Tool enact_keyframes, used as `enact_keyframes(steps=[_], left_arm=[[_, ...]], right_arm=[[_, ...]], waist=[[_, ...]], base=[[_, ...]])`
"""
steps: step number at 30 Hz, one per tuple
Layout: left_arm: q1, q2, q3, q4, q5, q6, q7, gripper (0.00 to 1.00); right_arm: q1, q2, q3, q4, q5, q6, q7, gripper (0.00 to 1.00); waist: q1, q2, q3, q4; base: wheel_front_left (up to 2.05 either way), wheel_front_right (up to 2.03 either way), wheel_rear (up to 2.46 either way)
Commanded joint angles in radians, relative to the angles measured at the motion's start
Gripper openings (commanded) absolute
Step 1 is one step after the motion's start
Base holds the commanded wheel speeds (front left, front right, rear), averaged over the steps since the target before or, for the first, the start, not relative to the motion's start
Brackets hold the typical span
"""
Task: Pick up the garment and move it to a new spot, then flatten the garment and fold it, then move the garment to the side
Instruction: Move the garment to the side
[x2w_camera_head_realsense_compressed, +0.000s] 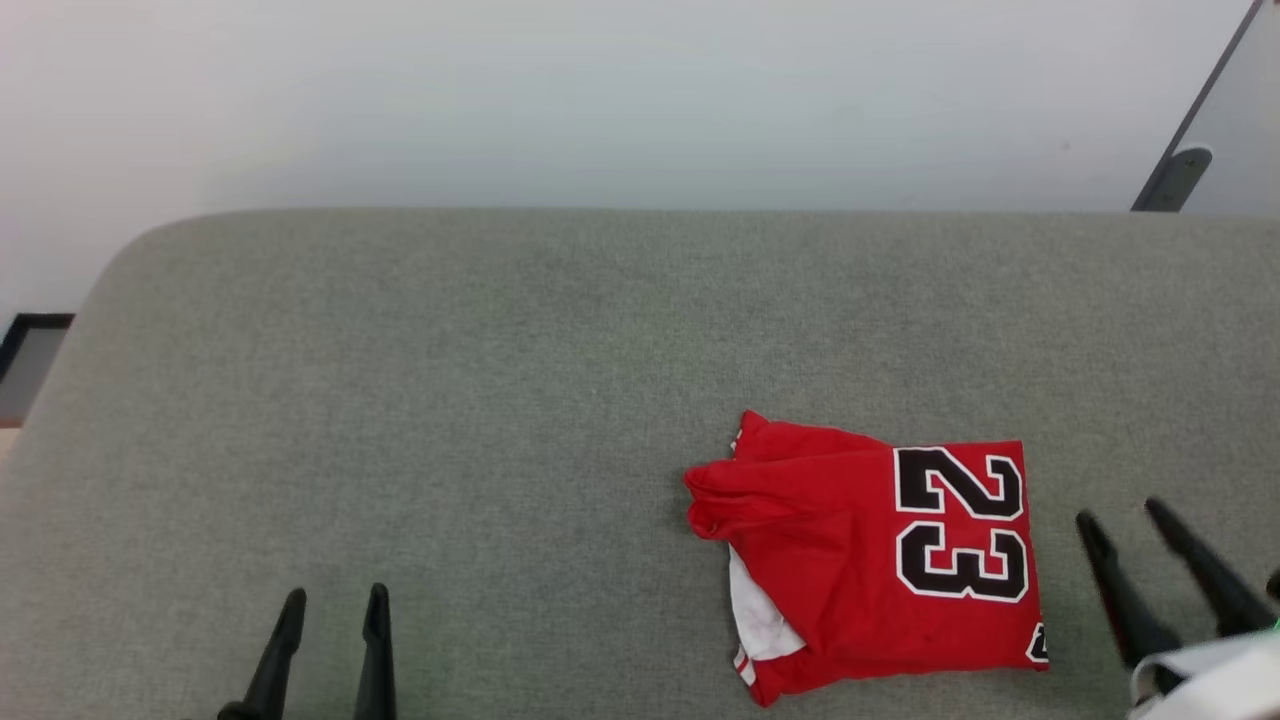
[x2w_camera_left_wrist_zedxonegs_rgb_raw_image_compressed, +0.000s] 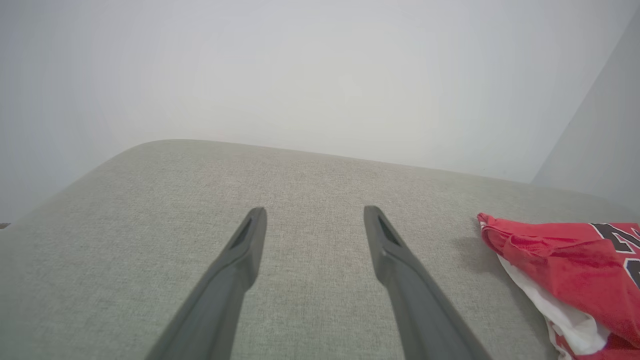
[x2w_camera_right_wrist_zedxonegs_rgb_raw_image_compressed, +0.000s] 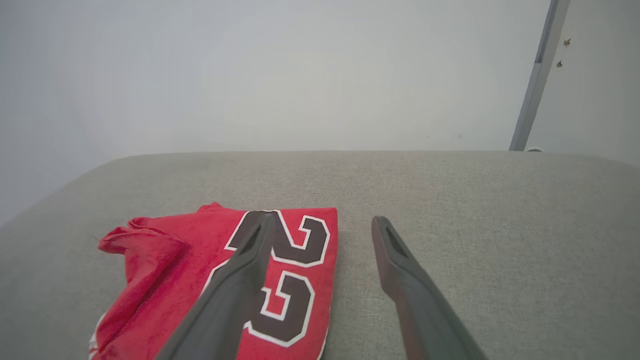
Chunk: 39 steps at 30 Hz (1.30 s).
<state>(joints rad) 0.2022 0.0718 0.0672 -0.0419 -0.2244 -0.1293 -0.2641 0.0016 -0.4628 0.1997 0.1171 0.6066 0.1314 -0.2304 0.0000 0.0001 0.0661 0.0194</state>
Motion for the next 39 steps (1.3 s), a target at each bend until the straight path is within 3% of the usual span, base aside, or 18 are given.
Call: enact_keyframes(steps=[1,9,13,20,33,34,35,36,37,39], left_arm=[[-0.015,-0.003,0.001,-0.002,0.005,-0.002,0.000,1.00],[-0.067,-0.014,-0.024,0.008,0.013,-0.002,0.000,1.00],[-0.107,-0.018,-0.050,0.023,0.009,-0.002,0.000,1.00],[-0.180,-0.021,-0.101,0.045,0.004,-0.002,0.000,1.00],[-0.260,-0.022,-0.144,0.074,-0.026,-0.002,0.000,1.00],[-0.267,-0.022,-0.146,0.078,-0.026,-0.002,0.000,1.00],[-0.272,-0.022,-0.149,0.081,-0.027,-0.002,0.000,1.00],[-0.277,-0.022,-0.151,0.086,-0.027,-0.002,0.000,1.00],[-0.282,-0.022,-0.153,0.090,-0.025,-0.002,0.000,1.00],[-0.291,-0.021,-0.158,0.095,-0.022,-0.002,0.000,1.00]], right_arm=[[-0.039,-0.037,0.016,0.002,0.001,-0.002,0.027,1.00],[-0.182,-0.293,0.248,-0.048,0.135,-0.002,0.425,1.00],[-0.254,-0.374,0.295,-0.067,0.228,-0.002,0.596,1.00],[-0.361,-0.390,0.329,-0.048,0.313,-0.002,0.756,1.00],[-0.393,-0.351,0.429,0.006,0.349,-0.002,0.798,1.00],[-0.397,-0.345,0.439,0.006,0.348,-0.002,0.789,0.72],[-0.398,-0.339,0.447,0.008,0.350,-0.002,0.783,0.34],[-0.402,-0.336,0.455,0.009,0.354,-0.002,0.777,0.05],[-0.405,-0.334,0.462,0.011,0.357,-0.002,0.773,0.00],[-0.409,-0.334,0.473,0.016,0.364,-0.002,0.757,0.00]], waist=[[0.0000,-0.0001,0.016,-0.007],[0.0000,-0.0001,0.089,-0.005],[0.0000,-0.0001,0.129,0.012],[0.0000,-0.0001,0.195,0.061],[0.0000,-0.0001,0.271,0.101],[0.0000,-0.0001,0.274,0.100],[0.0000,-0.0001,0.276,0.099],[0.0000,-0.0001,0.277,0.098],[0.0000,-0.0001,0.278,0.096],[0.0000,-0.0001,0.278,0.091]], base=[[0.00,0.00,0.00],[0.00,0.00,0.00],[0.00,0.00,0.00],[0.00,0.00,0.00],[0.00,0.00,0.00],[0.00,0.00,0.00],[0.00,0.00,0.00],[0.00,0.00,0.00],[0.00,0.00,0.00],[0.00,0.00,0.00]])
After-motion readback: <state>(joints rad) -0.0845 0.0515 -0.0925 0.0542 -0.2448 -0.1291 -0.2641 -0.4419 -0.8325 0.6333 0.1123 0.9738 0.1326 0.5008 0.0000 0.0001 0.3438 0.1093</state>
